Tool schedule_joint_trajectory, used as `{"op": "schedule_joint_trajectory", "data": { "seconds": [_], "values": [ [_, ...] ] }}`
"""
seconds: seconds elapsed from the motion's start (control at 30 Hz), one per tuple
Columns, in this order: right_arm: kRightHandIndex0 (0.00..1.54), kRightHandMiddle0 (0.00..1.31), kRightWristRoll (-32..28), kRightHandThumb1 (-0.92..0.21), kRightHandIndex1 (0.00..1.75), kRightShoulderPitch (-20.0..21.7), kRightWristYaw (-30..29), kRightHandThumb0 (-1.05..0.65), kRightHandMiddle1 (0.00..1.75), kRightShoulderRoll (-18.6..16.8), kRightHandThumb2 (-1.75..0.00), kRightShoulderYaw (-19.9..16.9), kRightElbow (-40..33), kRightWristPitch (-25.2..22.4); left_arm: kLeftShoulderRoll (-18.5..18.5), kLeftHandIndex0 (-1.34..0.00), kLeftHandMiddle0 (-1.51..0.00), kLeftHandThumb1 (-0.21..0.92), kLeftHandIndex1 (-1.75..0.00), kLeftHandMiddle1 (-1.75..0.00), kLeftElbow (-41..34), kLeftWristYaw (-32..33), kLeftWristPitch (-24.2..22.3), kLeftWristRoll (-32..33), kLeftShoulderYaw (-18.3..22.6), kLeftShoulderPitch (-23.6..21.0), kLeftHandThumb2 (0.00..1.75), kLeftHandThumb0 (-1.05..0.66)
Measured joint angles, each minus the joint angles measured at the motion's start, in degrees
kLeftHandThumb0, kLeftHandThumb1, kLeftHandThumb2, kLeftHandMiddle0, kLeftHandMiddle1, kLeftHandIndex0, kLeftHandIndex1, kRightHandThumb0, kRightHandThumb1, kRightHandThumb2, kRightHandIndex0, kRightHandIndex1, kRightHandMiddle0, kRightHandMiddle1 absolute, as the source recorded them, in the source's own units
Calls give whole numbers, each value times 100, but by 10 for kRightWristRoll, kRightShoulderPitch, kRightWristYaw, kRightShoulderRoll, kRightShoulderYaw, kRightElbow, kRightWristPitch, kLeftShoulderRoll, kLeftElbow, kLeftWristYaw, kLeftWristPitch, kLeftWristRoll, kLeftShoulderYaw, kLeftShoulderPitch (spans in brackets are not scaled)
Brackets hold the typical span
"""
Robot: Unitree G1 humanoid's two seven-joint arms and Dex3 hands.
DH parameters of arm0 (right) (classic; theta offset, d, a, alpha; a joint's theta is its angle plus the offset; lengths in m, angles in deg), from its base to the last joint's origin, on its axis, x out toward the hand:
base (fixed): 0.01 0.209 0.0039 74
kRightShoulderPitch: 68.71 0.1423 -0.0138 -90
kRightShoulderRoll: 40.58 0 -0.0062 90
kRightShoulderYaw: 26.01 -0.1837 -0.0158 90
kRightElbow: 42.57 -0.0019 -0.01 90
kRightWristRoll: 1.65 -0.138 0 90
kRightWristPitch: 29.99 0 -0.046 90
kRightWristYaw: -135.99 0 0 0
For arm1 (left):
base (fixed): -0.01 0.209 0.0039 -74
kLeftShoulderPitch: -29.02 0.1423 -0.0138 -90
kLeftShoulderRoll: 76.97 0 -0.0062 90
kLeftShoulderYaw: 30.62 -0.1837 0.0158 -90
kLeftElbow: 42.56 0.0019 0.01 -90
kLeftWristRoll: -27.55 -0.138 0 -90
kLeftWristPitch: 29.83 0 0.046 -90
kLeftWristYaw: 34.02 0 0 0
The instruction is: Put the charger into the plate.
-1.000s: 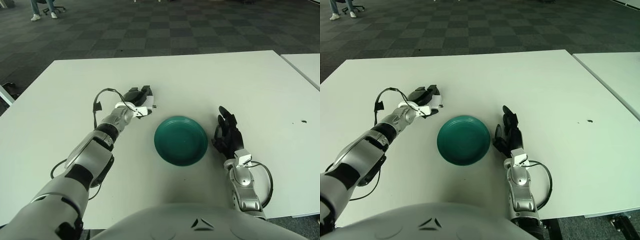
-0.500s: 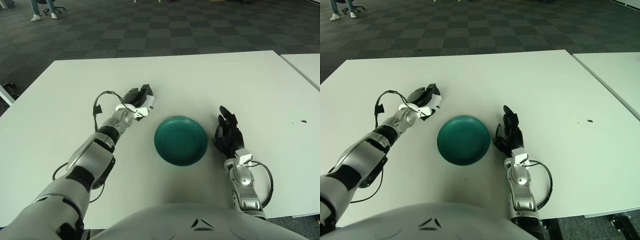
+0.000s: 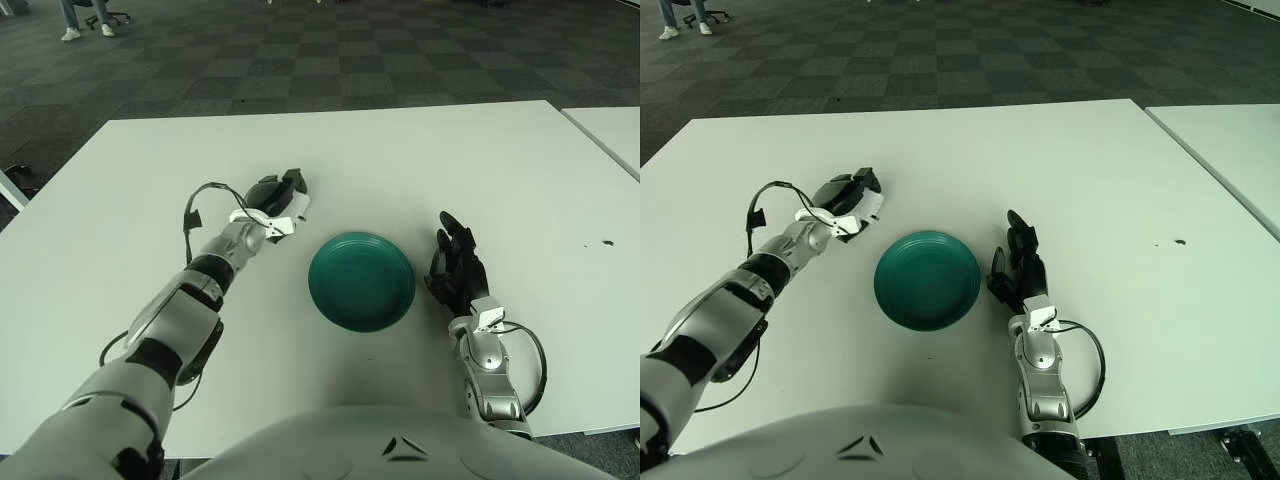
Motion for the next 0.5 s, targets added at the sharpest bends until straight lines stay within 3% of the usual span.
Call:
{"op": "schedule_joint_trajectory", "data": {
  "seconds": [0.5],
  "values": [
    [14,0,-1,-92,0,4,0,-84,42,-2,-90,-3,0,5,48,-62,-87,1,-175,-163,-336,-49,-1,35,79,95,163,0]
  ]
}}
